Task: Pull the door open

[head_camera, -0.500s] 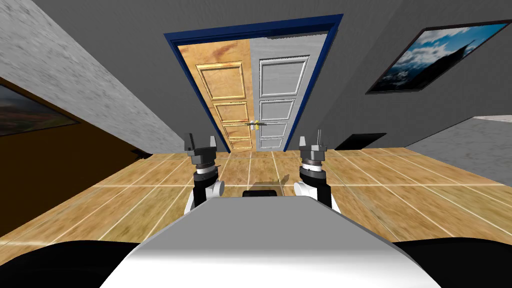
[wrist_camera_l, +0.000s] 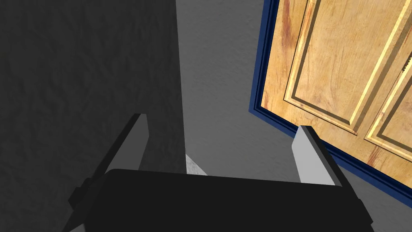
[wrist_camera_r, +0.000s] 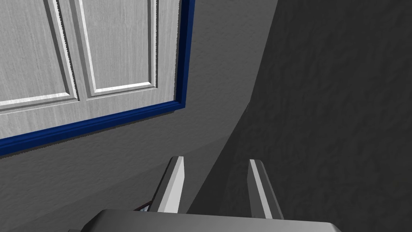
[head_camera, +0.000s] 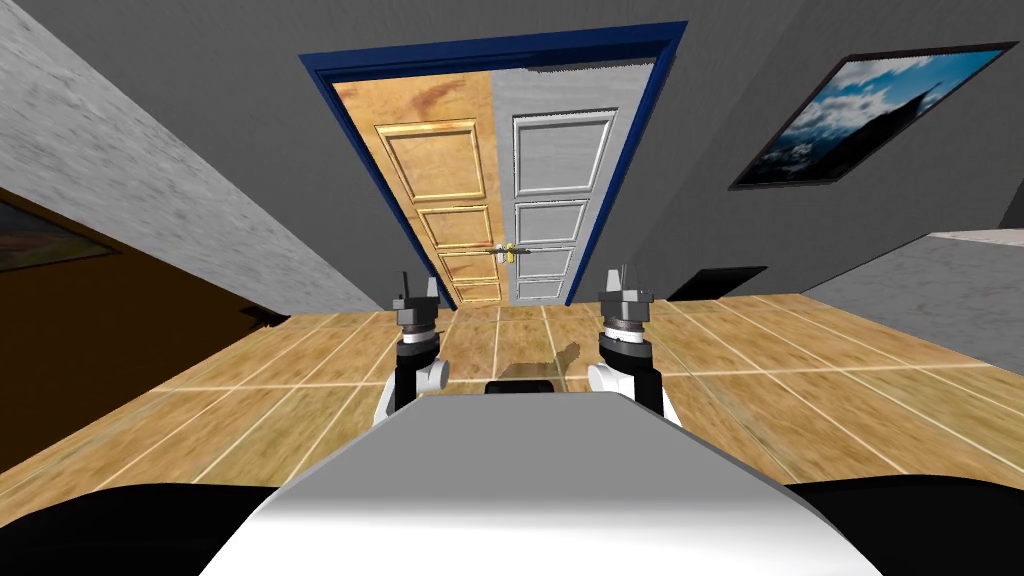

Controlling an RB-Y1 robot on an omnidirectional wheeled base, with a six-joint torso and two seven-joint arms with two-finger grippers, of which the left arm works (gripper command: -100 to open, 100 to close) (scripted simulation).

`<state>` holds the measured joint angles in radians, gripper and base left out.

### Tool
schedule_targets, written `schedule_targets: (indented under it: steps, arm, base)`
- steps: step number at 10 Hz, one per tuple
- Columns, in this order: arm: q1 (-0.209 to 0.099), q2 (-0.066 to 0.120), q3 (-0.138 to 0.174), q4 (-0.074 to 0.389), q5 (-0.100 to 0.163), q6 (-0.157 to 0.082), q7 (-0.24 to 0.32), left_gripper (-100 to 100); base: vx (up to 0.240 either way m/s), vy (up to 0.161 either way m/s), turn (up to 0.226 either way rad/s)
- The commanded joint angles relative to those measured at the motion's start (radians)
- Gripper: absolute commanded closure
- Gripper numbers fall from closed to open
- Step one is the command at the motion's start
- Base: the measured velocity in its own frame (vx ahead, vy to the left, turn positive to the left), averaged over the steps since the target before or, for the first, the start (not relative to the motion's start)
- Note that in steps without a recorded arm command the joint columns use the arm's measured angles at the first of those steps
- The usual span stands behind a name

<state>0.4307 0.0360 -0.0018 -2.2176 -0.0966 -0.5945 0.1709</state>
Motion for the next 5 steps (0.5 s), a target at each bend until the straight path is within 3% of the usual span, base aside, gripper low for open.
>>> schedule_targets:
  steps: [1, 5]
  arm:
    - [-0.013, 0.009, 0.006, 0.030, 0.003, 0.007, 0.002, -100]
    - [-0.048, 0.036, 0.024, 0.118, 0.016, 0.031, 0.006, -100]
  base:
    - [0.160, -0.049, -0.039]
    - [0.129, -0.018, -0.046]
